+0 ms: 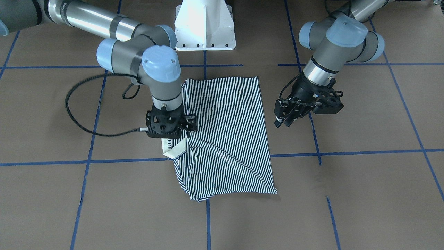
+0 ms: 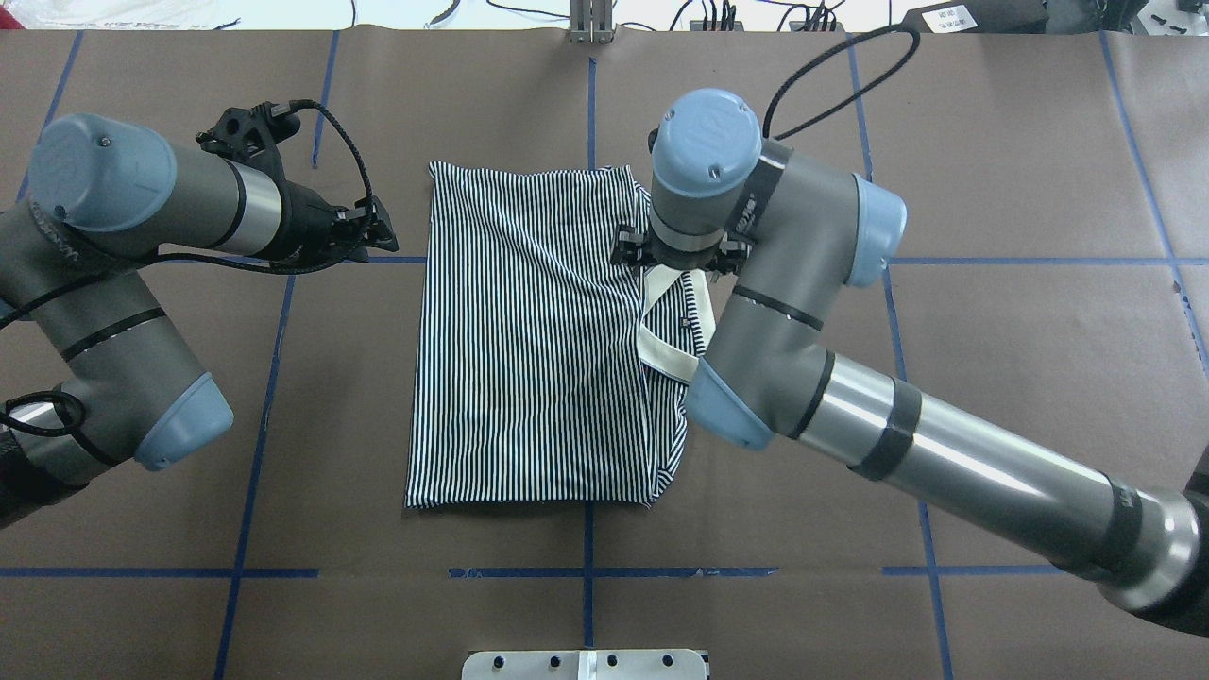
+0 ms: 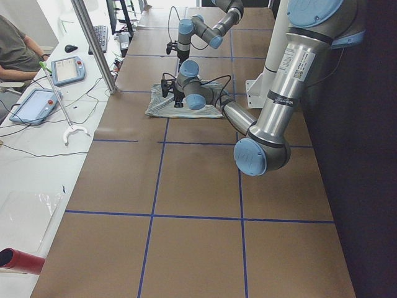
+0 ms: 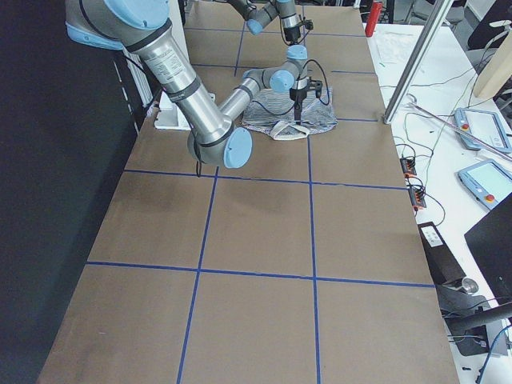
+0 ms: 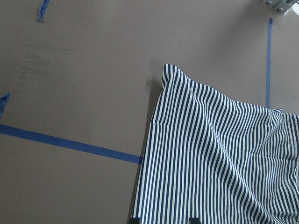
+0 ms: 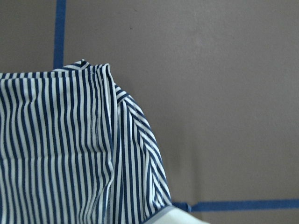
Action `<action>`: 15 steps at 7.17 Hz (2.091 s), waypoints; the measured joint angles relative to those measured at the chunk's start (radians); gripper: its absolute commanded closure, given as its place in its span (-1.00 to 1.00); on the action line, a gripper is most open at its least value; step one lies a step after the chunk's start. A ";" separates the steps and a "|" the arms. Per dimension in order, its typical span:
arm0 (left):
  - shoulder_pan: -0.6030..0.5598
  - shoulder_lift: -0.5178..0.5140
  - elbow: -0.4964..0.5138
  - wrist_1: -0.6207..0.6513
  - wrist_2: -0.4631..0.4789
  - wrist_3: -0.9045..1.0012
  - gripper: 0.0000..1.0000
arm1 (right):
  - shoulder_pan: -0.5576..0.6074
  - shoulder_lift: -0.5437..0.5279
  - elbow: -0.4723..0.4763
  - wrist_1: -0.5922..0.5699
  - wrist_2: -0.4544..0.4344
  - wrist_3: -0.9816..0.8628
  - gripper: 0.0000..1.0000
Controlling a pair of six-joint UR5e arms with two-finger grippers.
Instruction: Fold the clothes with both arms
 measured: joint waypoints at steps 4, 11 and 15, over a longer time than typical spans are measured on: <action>0.000 0.001 -0.004 0.003 0.000 -0.001 0.08 | -0.273 -0.110 0.180 -0.007 -0.286 0.555 -0.55; 0.000 0.002 -0.009 0.003 0.001 -0.003 0.08 | -0.370 -0.153 0.185 -0.010 -0.330 0.668 -0.18; 0.000 0.023 -0.024 0.003 0.001 -0.003 0.08 | -0.378 -0.167 0.199 -0.014 -0.333 0.684 -0.12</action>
